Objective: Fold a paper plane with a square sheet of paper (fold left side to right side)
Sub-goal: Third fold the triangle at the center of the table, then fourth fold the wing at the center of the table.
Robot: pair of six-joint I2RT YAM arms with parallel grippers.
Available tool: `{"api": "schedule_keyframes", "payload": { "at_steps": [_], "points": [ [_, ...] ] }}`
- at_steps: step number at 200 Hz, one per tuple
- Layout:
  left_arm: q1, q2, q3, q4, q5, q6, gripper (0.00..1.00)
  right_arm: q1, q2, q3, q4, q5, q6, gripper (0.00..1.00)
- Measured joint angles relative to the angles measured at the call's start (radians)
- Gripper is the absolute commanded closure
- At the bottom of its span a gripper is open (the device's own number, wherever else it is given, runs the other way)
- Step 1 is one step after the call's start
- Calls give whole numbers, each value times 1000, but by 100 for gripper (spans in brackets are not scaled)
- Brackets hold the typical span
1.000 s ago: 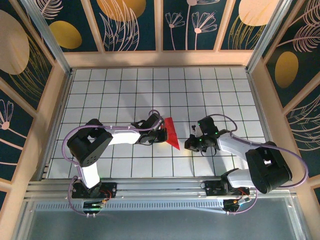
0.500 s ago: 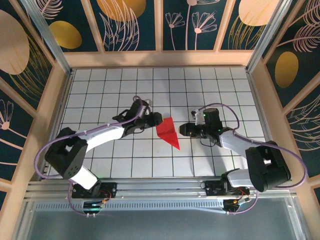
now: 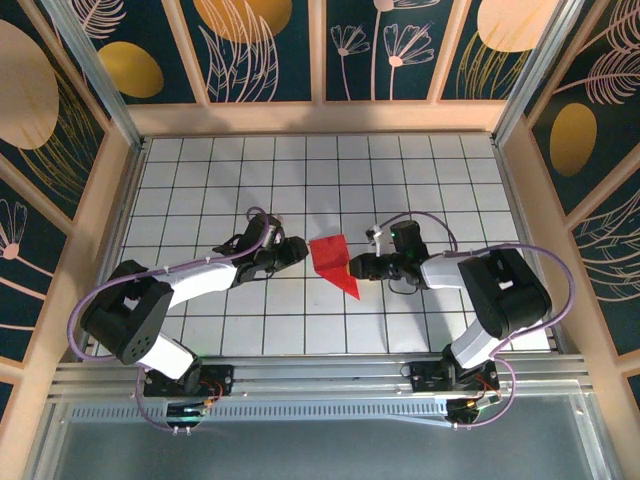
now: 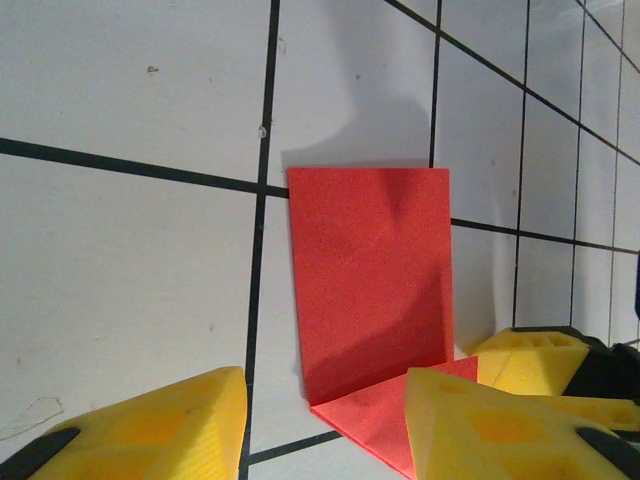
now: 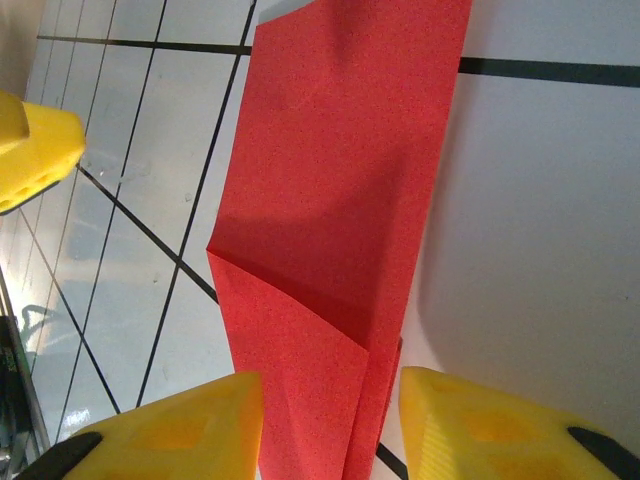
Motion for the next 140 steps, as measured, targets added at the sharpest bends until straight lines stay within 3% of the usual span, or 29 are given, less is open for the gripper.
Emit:
{"api": "schedule_keyframes", "payload": {
  "at_steps": [70, 112, 140],
  "points": [
    [0, 3, 0, 3, 0, -3, 53, 5, 0, 2, 13, -3, 3, 75],
    [0, 27, -2, 22, 11, -6, 52, 5, -4, 14, 0, -3, 3, 100],
    [2, 37, -2, 54, 31, -14, 48, 5, -28, 14, -13, 0, 0, 100]
  ]
}}
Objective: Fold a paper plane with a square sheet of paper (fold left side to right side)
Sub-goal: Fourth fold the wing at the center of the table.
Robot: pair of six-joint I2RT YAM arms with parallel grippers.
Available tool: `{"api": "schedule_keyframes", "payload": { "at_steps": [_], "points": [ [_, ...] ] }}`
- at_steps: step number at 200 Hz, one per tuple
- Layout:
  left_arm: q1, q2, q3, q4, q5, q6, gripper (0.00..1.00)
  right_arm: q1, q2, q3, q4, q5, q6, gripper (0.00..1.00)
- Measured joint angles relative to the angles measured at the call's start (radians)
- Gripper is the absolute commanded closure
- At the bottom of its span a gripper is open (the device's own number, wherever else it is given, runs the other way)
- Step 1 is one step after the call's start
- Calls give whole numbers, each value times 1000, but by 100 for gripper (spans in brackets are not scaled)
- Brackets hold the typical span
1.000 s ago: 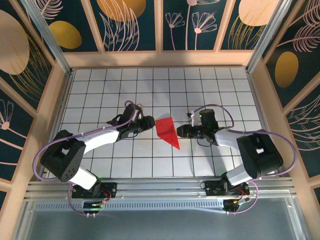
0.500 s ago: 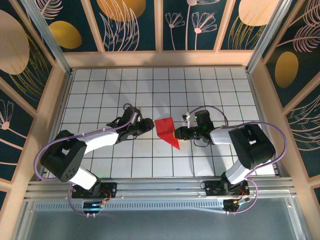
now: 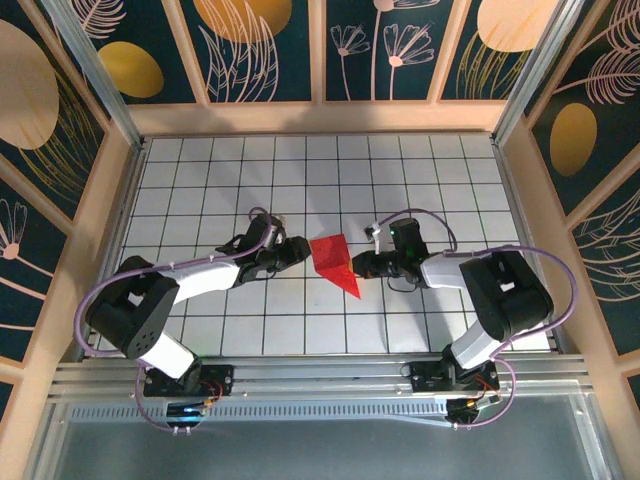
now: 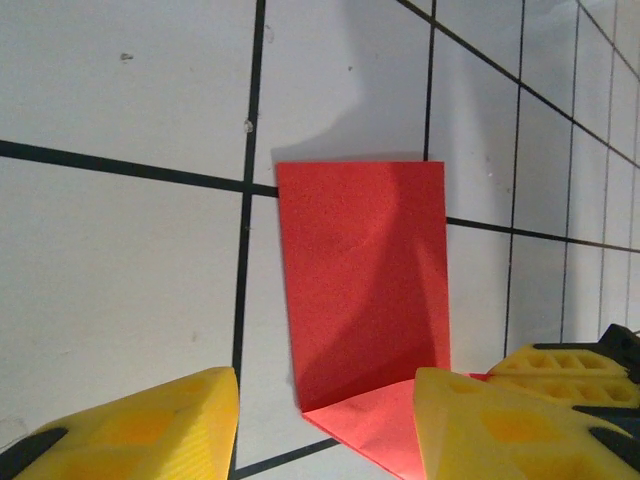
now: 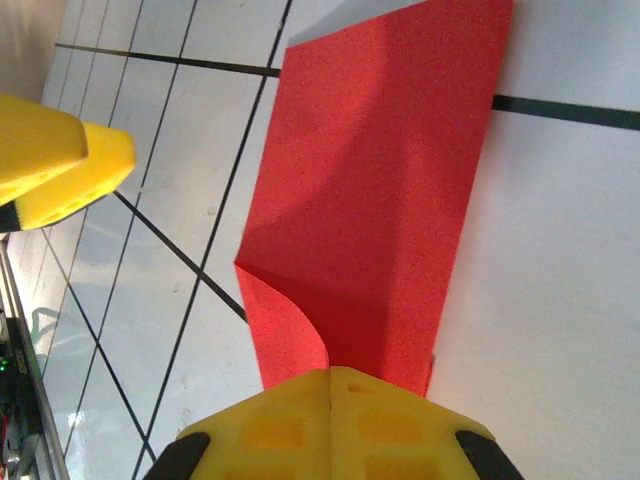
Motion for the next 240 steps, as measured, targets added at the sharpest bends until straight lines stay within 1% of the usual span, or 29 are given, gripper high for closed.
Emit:
{"api": "schedule_keyframes", "payload": {
  "at_steps": [50, 93, 145, 199, 240],
  "points": [
    [11, 24, -3, 82, 49, -19, 45, -2, -71, -3, 0, -2, 12, 100],
    [13, 87, -2, 128, 95, -37, 45, -10, -126, -34, 27, -6, 45, 100],
    [13, 171, 34, 165, 153, -52, 46, -16, -136, -49, 45, -23, 71, 100],
    [13, 228, 71, 185, 198, -58, 51, -17, -136, -49, 63, -30, 87, 100],
    [13, 270, 93, 192, 223, -63, 59, -17, -138, -66, 81, -31, 93, 100]
  ]
}}
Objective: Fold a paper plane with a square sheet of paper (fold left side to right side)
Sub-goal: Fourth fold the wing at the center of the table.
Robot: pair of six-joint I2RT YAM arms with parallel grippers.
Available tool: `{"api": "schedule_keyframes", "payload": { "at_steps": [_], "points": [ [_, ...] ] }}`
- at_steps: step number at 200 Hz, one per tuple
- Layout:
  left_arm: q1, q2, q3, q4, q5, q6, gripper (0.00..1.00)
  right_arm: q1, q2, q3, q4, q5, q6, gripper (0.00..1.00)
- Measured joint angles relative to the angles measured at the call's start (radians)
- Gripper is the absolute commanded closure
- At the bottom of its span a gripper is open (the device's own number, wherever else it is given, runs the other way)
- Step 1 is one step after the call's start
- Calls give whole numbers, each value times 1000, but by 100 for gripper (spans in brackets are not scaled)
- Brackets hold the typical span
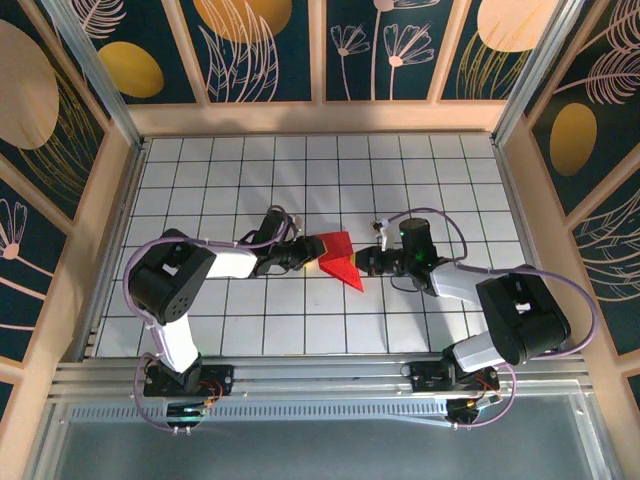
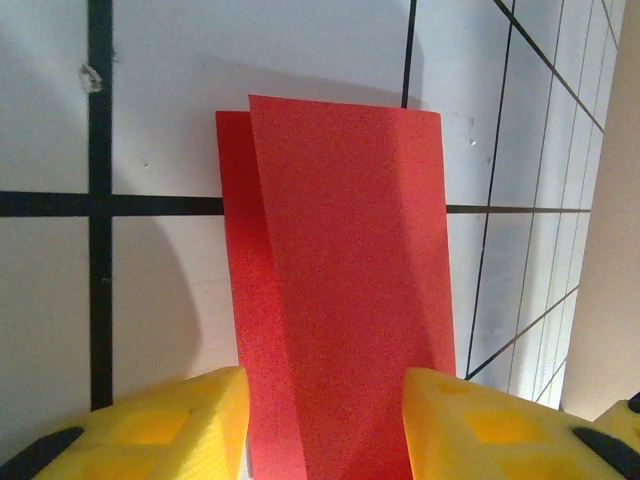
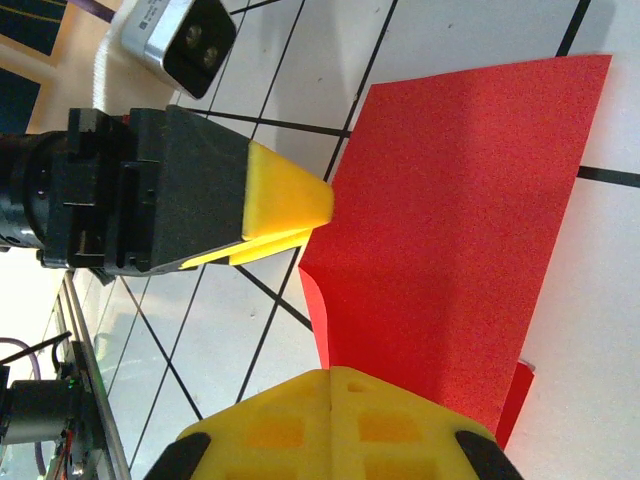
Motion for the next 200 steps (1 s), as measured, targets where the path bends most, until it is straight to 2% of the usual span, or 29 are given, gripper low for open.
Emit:
{"api": "schedule_keyframes", "payload": {
  "at_steps": [25, 47, 57, 87, 106, 151, 174, 200],
  "points": [
    [0, 18, 19, 8, 12, -1, 66, -1, 0, -2, 4, 0, 2, 100],
    [0, 24, 31, 18, 18, -4, 80, -3, 0, -2, 6, 0, 2, 100],
    [0, 24, 35, 19, 21, 0, 85, -6, 0, -2, 5, 0, 1, 94],
    [0, 24, 39, 18, 16, 0, 99, -16, -21, 0, -49, 25, -7, 67],
    [0, 24, 39, 16, 13, 2, 100, -20, -70, 19, -143, 87, -29, 57],
    [0, -8, 39, 3, 1, -12, 100, 16, -208, 156, -436, 348, -79, 59],
    [-1, -27, 39, 3, -6, -27, 100, 131, -233, 222, -565, 505, -65, 65],
    [-8, -34, 39, -3, -18, -40, 100, 304, -201, 261, -686, 652, 5, 65]
  ]
}}
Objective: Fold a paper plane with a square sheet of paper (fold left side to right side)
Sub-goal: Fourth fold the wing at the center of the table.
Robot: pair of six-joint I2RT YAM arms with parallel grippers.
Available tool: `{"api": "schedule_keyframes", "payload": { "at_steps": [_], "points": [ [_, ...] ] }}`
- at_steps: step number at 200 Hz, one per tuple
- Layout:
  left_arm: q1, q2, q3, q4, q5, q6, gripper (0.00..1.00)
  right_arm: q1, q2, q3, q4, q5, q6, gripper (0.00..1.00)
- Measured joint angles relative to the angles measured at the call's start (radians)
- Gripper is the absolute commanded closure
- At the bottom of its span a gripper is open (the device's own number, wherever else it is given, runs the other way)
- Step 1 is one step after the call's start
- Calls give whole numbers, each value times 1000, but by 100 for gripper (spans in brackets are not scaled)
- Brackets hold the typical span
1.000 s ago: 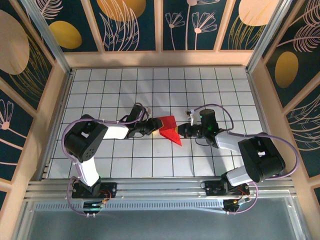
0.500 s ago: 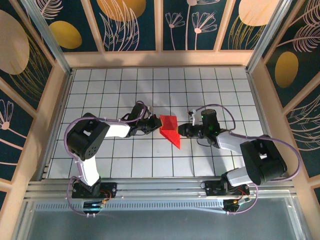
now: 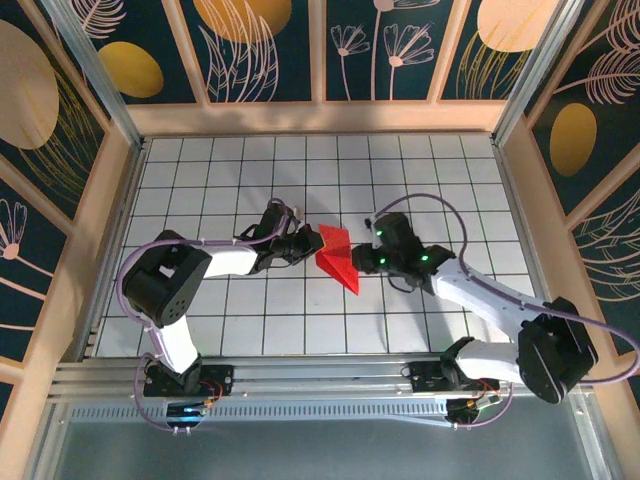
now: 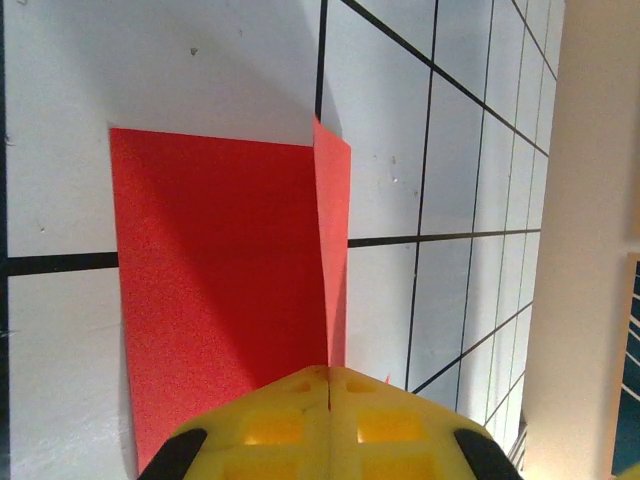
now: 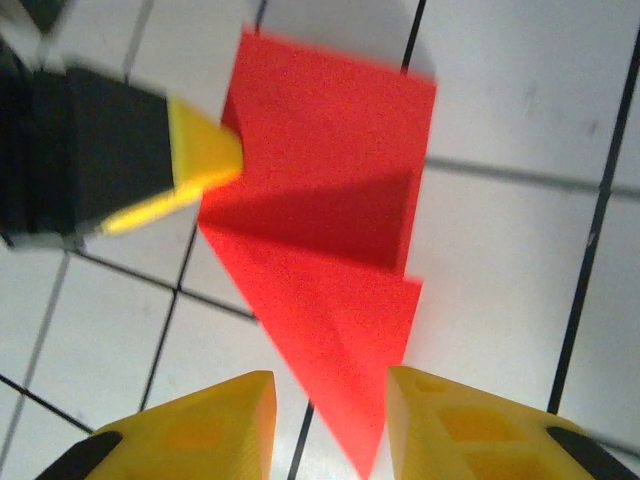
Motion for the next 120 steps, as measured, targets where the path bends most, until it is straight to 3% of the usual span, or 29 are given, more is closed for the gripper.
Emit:
{"api": "schedule_keyframes", "payload": {
  "at_steps": [55, 120],
  "points": [
    [-20, -5, 1, -34, -18, -10, 100, 246, 243, 102, -151, 223, 137, 58],
    [-26, -5, 3, -46, -27, -12, 100, 306, 395, 170, -175, 362, 192, 62]
  ]
}}
